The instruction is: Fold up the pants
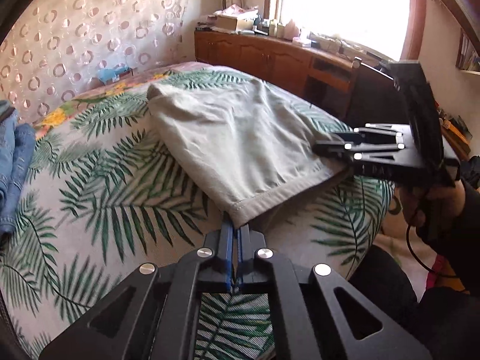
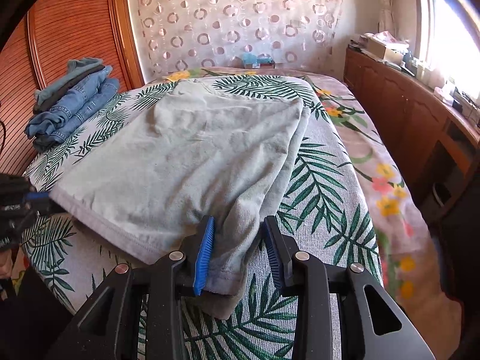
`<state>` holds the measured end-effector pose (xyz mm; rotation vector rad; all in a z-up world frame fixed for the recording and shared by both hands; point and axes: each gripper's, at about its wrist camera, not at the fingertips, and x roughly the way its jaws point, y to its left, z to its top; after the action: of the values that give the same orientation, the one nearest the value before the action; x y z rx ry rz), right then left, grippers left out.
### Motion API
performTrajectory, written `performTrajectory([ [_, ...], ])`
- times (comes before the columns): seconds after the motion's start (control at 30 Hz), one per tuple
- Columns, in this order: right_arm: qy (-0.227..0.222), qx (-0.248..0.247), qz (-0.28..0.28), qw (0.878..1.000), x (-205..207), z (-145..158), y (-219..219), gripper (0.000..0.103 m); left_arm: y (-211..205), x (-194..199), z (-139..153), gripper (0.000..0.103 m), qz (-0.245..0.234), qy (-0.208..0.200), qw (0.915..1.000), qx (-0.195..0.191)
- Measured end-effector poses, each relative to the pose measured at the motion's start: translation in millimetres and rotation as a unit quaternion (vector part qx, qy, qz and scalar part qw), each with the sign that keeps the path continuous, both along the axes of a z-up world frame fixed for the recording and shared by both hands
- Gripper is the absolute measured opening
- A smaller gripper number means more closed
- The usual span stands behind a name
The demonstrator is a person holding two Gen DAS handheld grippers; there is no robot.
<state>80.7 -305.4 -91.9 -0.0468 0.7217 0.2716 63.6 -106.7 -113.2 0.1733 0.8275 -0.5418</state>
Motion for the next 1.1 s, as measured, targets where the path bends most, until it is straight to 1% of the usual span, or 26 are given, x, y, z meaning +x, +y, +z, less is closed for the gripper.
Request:
performTrajectory([
  [0.1, 0.000, 0.002, 0.002, 1.000, 0, 0, -2, 0.035, -1, -1, -6, 0.003, 0.006, 0.004, 1.0000, 0.007],
  [0.23, -0.001, 0.004, 0.003, 1.000, 0, 0, -3, 0.035, 1, 1, -3, 0.003, 0.016, 0.007, 0.9999, -0.001],
  [0.3, -0.002, 0.005, 0.003, 1.000, 0, 0, -4, 0.035, 1, 1, -3, 0.013, 0.018, 0.004, 0.9998, 0.009],
  [0.37, -0.002, 0.005, 0.002, 1.000, 0, 0, -4, 0.035, 0, -1, -2, 0.028, 0.019, -0.002, 0.9997, 0.014],
  [0.4, -0.002, 0.006, 0.002, 1.000, 0, 0, -4, 0.036, 0, -1, -1, 0.031, 0.018, -0.002, 0.9997, 0.013],
  [0.43, -0.002, 0.006, 0.002, 1.000, 0, 0, -4, 0.036, 0, -2, -1, 0.042, 0.018, -0.002, 0.9998, 0.011],
  [0.47, -0.002, 0.006, 0.003, 1.000, 0, 0, -4, 0.036, 0, -3, 0, 0.050, 0.016, -0.003, 0.9998, 0.008],
  [0.53, -0.002, 0.008, 0.003, 1.000, 0, 0, -5, 0.036, -1, -2, 0, 0.052, 0.013, -0.003, 0.9999, 0.009],
  [0.63, -0.001, 0.011, 0.003, 1.000, 0, 0, -5, 0.036, -6, 2, -2, 0.052, 0.014, -0.003, 0.9997, 0.019],
  [0.73, -0.001, 0.013, 0.002, 1.000, 0, 1, -6, 0.036, -11, 11, -5, 0.052, 0.006, 0.004, 0.9998, 0.017],
  [0.8, 0.000, 0.014, 0.002, 1.000, 0, 1, -7, 0.036, -12, 17, -7, 0.051, 0.010, 0.004, 0.9997, 0.020],
  [0.83, 0.001, 0.016, 0.002, 1.000, 0, 1, -7, 0.036, -12, 19, -7, 0.048, 0.011, 0.002, 0.9997, 0.020],
  [0.87, 0.001, 0.017, 0.002, 1.000, -1, 1, -8, 0.036, -11, 20, -7, 0.035, 0.006, 0.000, 0.9999, 0.013],
  [0.9, 0.001, 0.017, 0.003, 1.000, -1, 1, -8, 0.036, -11, 21, -7, 0.031, 0.002, 0.003, 0.9999, 0.012],
  [0.97, 0.002, 0.016, 0.003, 1.000, -1, 1, -8, 0.036, -10, 20, -7, 0.016, 0.001, 0.002, 0.9999, 0.010],
  [1.03, 0.004, 0.018, 0.002, 1.000, -2, 2, -10, 0.036, -9, 16, -5, 0.009, -0.002, -0.001, 1.0000, 0.006],
  [1.1, 0.009, 0.021, -0.001, 1.000, -3, 2, -10, 0.036, -9, 10, -1, 0.008, -0.003, -0.009, 0.9999, 0.005],
])
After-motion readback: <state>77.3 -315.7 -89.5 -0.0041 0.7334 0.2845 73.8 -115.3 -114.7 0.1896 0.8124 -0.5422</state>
